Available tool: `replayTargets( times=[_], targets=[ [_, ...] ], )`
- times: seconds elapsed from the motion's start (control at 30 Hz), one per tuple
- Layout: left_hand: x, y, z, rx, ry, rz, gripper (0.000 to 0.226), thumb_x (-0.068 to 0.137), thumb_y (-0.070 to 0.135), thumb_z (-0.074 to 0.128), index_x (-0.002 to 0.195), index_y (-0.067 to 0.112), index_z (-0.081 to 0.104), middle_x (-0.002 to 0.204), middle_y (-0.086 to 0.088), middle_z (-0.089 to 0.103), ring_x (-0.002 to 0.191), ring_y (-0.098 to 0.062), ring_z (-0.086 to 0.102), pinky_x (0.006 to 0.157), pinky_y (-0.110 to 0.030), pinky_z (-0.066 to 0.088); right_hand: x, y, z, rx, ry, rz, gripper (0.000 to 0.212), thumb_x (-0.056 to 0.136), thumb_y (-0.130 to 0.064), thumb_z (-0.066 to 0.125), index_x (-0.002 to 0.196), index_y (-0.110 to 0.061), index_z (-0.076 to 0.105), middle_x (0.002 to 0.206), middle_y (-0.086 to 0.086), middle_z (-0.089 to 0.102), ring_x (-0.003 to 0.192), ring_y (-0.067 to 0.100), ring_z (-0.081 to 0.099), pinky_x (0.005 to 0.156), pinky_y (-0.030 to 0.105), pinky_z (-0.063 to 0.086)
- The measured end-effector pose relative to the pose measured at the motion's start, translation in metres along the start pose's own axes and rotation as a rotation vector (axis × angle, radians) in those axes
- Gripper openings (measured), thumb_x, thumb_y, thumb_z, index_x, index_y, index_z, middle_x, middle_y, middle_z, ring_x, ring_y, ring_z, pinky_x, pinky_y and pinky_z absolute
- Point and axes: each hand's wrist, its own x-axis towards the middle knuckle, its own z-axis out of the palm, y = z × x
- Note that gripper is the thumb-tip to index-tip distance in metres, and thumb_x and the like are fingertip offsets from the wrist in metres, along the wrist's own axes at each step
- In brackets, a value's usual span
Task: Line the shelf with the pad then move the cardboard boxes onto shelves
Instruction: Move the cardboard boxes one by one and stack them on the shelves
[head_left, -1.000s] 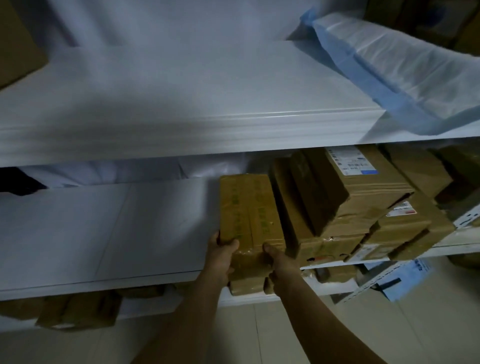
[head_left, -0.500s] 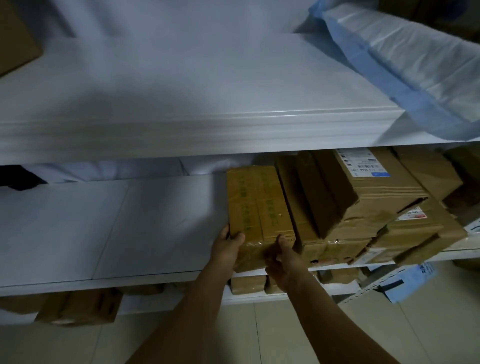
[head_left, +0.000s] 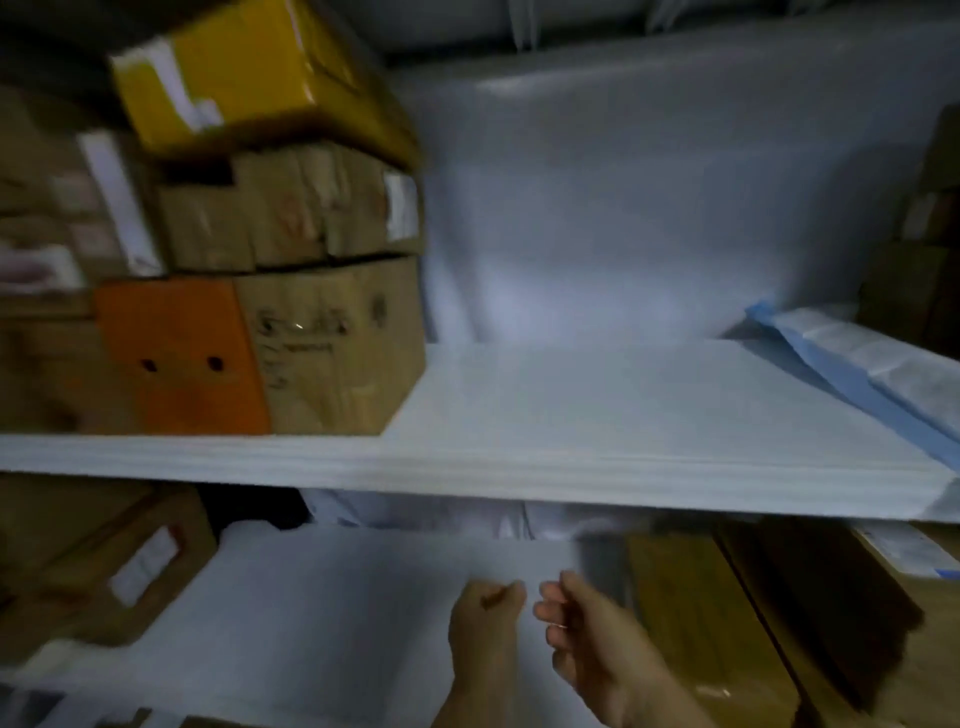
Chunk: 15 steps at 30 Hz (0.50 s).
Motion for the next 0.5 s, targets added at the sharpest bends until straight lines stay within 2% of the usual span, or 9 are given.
replayTargets(
  times=[0.1, 0.2, 0.3, 0.37, 0.43, 0.5],
  targets=[
    [-0.005, 0.058, -0.061, -0.021, 0.105, 0.141, 0.029, 0.083, 0.017, 0.069, 0.059, 0.013, 0.052, 0.058, -0.002, 0.051, 0.060, -0.019, 0.049, 0.061, -0.028, 0.040, -0.026, -0.029, 0.070, 0.026, -0.161, -0.077, 0.031, 0.098, -0.028, 0.046, 0.083, -0.005, 0.060, 0.052, 0.006, 0.058, 0.035, 0.013, 0.047, 0.035, 0.016, 0.031],
    [-0.009, 0.121, -0.115, -0.066, 0.202, 0.367, 0.026, 0.088, 0.021, 0.065, 0.066, 0.015, 0.052, 0.065, -0.001, 0.053, 0.070, -0.020, 0.052, 0.059, -0.024, 0.039, -0.050, -0.063, 0.130, 0.020, -0.298, -0.147, 0.031, 0.096, -0.035, 0.046, 0.087, -0.010, 0.061, 0.054, 0.004, 0.058, 0.037, 0.014, 0.054, 0.035, 0.016, 0.037],
    [-0.010, 0.177, -0.148, -0.149, 0.306, 0.447, 0.014, 0.091, 0.022, 0.061, 0.084, 0.010, 0.058, 0.084, -0.005, 0.060, 0.087, -0.023, 0.055, 0.065, -0.029, 0.041, -0.060, -0.096, 0.163, -0.034, -0.329, -0.233, 0.032, 0.094, -0.039, 0.050, 0.095, -0.008, 0.060, 0.077, 0.010, 0.063, 0.064, 0.021, 0.060, 0.051, 0.027, 0.047],
    [-0.007, 0.215, -0.167, -0.170, 0.316, 0.486, 0.016, 0.094, 0.028, 0.056, 0.100, 0.014, 0.058, 0.101, -0.004, 0.062, 0.096, -0.020, 0.057, 0.081, -0.033, 0.048, -0.065, -0.122, 0.185, -0.068, -0.343, -0.310, 0.035, 0.093, -0.041, 0.050, 0.100, -0.009, 0.058, 0.095, 0.014, 0.063, 0.080, 0.024, 0.062, 0.062, 0.035, 0.051],
    [-0.002, 0.249, -0.184, -0.174, 0.334, 0.542, 0.031, 0.093, 0.028, 0.055, 0.122, 0.016, 0.052, 0.118, -0.004, 0.060, 0.106, -0.021, 0.057, 0.091, -0.037, 0.048, -0.066, -0.150, 0.206, -0.084, -0.366, -0.361, 0.035, 0.092, -0.043, 0.051, 0.101, -0.010, 0.056, 0.104, 0.015, 0.060, 0.089, 0.026, 0.061, 0.074, 0.040, 0.052],
    [0.005, 0.283, -0.201, -0.164, 0.376, 0.635, 0.051, 0.090, 0.020, 0.061, 0.137, 0.017, 0.041, 0.133, -0.005, 0.053, 0.115, -0.022, 0.053, 0.091, -0.034, 0.044, -0.067, -0.181, 0.227, -0.111, -0.372, -0.429, 0.033, 0.092, -0.043, 0.052, 0.095, -0.011, 0.055, 0.103, 0.014, 0.058, 0.096, 0.028, 0.059, 0.083, 0.044, 0.051]
  ],
)
